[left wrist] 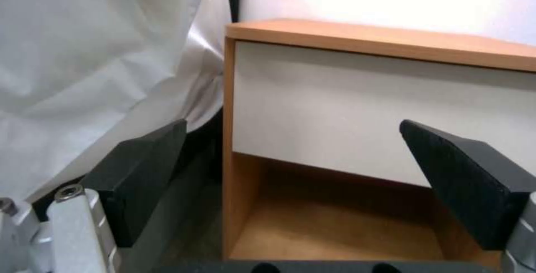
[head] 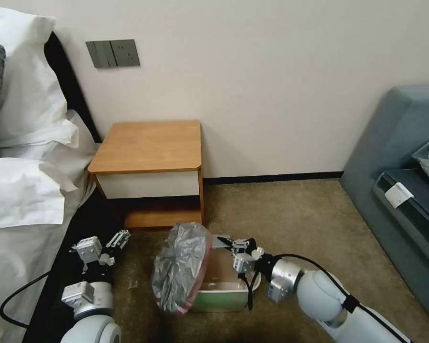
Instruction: Pick up the garbage bag from the table and place it over the trash can.
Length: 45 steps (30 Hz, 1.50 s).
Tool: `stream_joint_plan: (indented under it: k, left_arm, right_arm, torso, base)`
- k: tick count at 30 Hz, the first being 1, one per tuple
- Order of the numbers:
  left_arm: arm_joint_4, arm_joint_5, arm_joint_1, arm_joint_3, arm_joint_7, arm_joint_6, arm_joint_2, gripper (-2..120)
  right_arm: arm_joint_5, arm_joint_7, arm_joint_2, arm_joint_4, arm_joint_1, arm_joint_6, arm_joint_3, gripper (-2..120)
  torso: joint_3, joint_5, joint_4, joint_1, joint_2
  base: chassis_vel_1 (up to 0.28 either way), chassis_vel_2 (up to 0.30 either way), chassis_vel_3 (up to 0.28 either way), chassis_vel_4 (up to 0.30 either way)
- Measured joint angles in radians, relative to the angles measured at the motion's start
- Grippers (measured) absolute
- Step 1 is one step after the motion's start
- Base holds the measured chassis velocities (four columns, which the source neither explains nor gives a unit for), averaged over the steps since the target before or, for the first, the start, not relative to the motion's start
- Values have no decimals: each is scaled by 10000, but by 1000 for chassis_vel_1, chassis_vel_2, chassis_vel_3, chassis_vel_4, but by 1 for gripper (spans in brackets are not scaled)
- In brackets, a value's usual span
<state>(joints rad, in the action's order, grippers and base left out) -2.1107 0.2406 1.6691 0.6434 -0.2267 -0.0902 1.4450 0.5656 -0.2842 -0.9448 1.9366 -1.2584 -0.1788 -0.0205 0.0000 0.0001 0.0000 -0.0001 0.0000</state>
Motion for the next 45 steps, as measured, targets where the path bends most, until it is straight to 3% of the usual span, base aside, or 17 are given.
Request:
stream_joint_plan:
  k: [9,11,12,15,16,19,20,27,29,31,32,36,39,42,43,45]
  left_arm:
    - [228,-168,-3,-110,26,-62,6,96]
    - [267,-182,-29,-133,30,-65,6,96]
    - [319,-193,-90,-160,37,-66,6,96]
    - [329,-193,-106,-166,38,-65,6,96]
    - [372,-193,-190,-181,40,-61,6,96]
    - [375,-193,-196,-182,40,-60,6,96]
    - [465,-177,-364,-196,43,-38,-17,96]
    - [615,-136,-536,-250,46,3,-62,96]
    - [638,117,-552,-389,49,261,-186,96]
    - [638,117,-552,-389,49,261,-186,96]
    - [240,925,-326,-585,167,987,-407,94]
    - [-243,1487,97,-760,546,1783,-740,93]
    - [-313,1553,381,-739,932,1738,-836,92]
    - [-313,1553,381,-739,932,1738,-836,92]
    - [-472,1641,808,-744,1468,1452,-948,91]
    - [-621,1593,1125,-841,1715,1325,-1063,91]
  right_arm:
    - [1,1,138,265,-354,16,-17,0]
    - [-45,-5,166,290,-371,24,-52,4]
    - [-155,-33,251,338,-426,37,-128,12]
    - [-201,-42,289,359,-450,43,-155,14]
    - [-406,-61,442,442,-540,102,-227,22]
    - [-435,-62,464,454,-553,114,-236,22]
    - [-690,-87,805,675,-765,207,-418,41]
    - [-954,-111,1350,1144,-1247,208,-988,61]
    - [-1353,-131,1835,1574,-1667,162,-1788,75]
    - [-1353,-131,1835,1574,-1667,162,-1788,75]
    - [-1811,-124,2161,1962,-1924,143,-2415,86]
    - [-2413,-103,2181,2519,-2068,213,-3329,97]
    - [-2693,-88,1814,2716,-2099,268,-3759,100]
    - [-2693,-88,1814,2716,-2099,268,-3759,100]
    - [-2781,-34,1406,2666,-2109,244,-3983,100]
    - [-2787,-6,1192,2582,-2141,180,-4043,100]
  torso:
    - [0,0,1,0,0]
    - [0,-1,1,0,0]
    - [0,0,1,0,0]
    - [0,0,0,1,0]
    - [0,-1,0,0,0]
    - [0,-1,0,0,0]
    - [0,-1,-1,0,1]
    - [0,-1,-1,0,1]
    - [0,-2,-1,0,1]
    - [0,-2,-1,0,1]
    - [0,0,-2,0,1]
    - [0,-1,0,0,0]
    - [0,-1,0,0,1]
    - [0,-1,0,0,1]
    - [0,-1,1,0,1]
    - [0,2,0,0,0]
  base:
    - [0,0,0,0]
    - [0,0,0,0]
    - [0,0,0,0]
    - [0,0,0,0]
    - [0,0,0,0]
    - [0,0,0,0]
    - [0,0,0,0]
    - [0,0,0,0]
    - [0,0,0,0]
    - [0,0,0,0]
    - [0,0,0,0]
    - [0,0,0,0]
    - [0,0,0,0]
    - [0,0,0,0]
    - [0,0,0,0]
    - [0,0,0,0]
